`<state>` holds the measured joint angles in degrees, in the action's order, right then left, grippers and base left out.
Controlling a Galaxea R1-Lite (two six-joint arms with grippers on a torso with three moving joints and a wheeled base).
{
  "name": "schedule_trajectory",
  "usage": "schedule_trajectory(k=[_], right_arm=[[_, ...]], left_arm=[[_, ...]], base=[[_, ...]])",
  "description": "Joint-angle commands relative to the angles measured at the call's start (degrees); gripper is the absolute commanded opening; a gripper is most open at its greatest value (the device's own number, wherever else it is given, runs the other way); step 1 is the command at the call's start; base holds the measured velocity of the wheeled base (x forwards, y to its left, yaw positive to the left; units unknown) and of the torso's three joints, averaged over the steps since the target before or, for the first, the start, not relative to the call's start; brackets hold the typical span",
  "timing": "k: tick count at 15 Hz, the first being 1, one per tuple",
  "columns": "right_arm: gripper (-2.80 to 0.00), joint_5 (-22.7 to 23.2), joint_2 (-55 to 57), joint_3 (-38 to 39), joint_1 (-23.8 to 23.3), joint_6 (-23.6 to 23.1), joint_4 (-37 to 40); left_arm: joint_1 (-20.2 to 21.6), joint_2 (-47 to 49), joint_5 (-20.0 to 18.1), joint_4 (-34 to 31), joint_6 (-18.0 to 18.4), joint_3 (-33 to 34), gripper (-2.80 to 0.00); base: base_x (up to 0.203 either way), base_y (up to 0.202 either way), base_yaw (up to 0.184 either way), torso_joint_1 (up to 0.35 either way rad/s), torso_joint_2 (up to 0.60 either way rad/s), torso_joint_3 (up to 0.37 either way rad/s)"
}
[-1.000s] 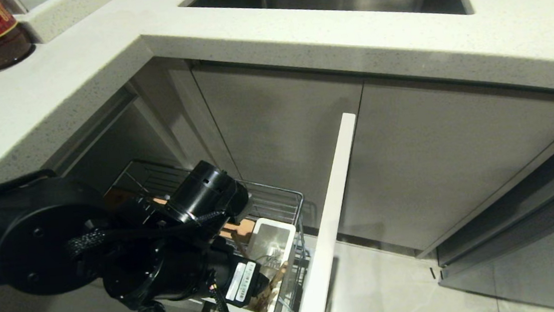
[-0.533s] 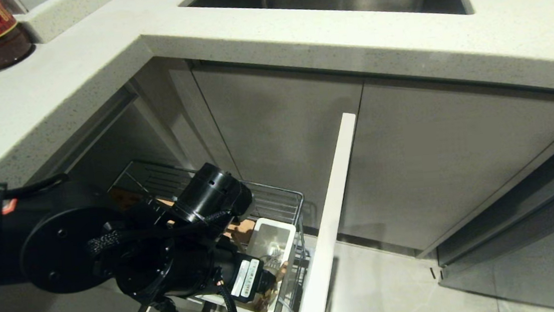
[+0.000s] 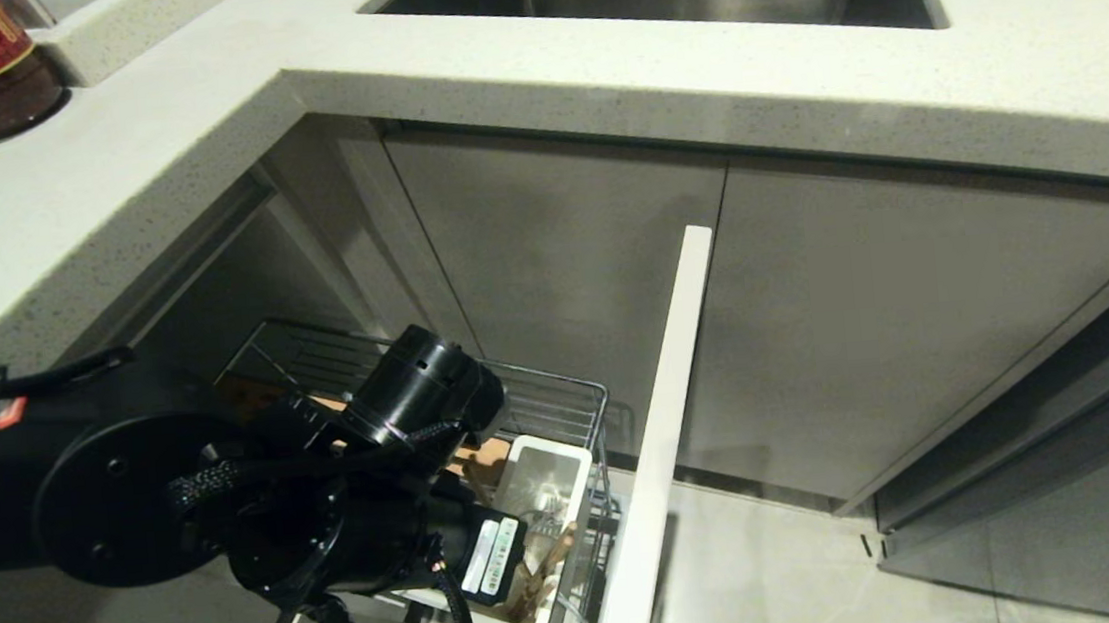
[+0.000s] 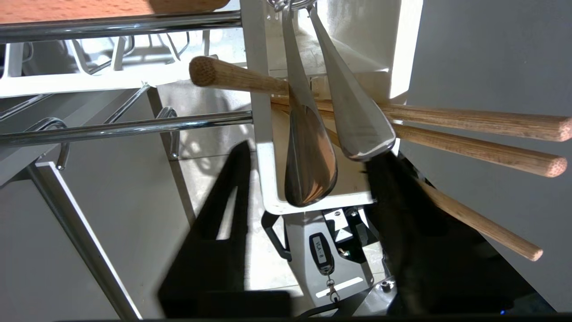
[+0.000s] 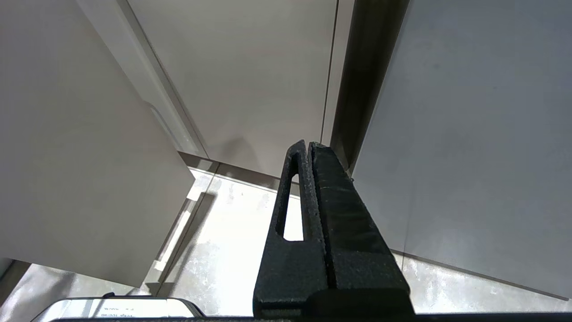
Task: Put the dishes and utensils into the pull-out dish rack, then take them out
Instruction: Take the fork out of the cupboard
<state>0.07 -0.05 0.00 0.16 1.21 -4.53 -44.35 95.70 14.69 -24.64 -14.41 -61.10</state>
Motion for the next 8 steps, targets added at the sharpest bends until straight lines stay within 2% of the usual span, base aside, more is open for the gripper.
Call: schedule_trajectory(k=[1, 8], right_arm=[[-2.80, 0.0, 0.0, 1.5, 0.0, 0.0, 0.0], [-2.80, 0.0, 0.0, 1.5, 0.0, 0.0, 0.0]], left_arm=[[-0.1, -0.2, 0.2, -0.1, -0.1, 0.0, -2.80], [-0.3, -0.8, 0.1, -0.2, -0.1, 0.0, -2.80]], base=[[0.000, 0.000, 0.000, 0.000, 0.00, 0.000], [0.000, 0.000, 0.000, 0.000, 0.00, 0.000]])
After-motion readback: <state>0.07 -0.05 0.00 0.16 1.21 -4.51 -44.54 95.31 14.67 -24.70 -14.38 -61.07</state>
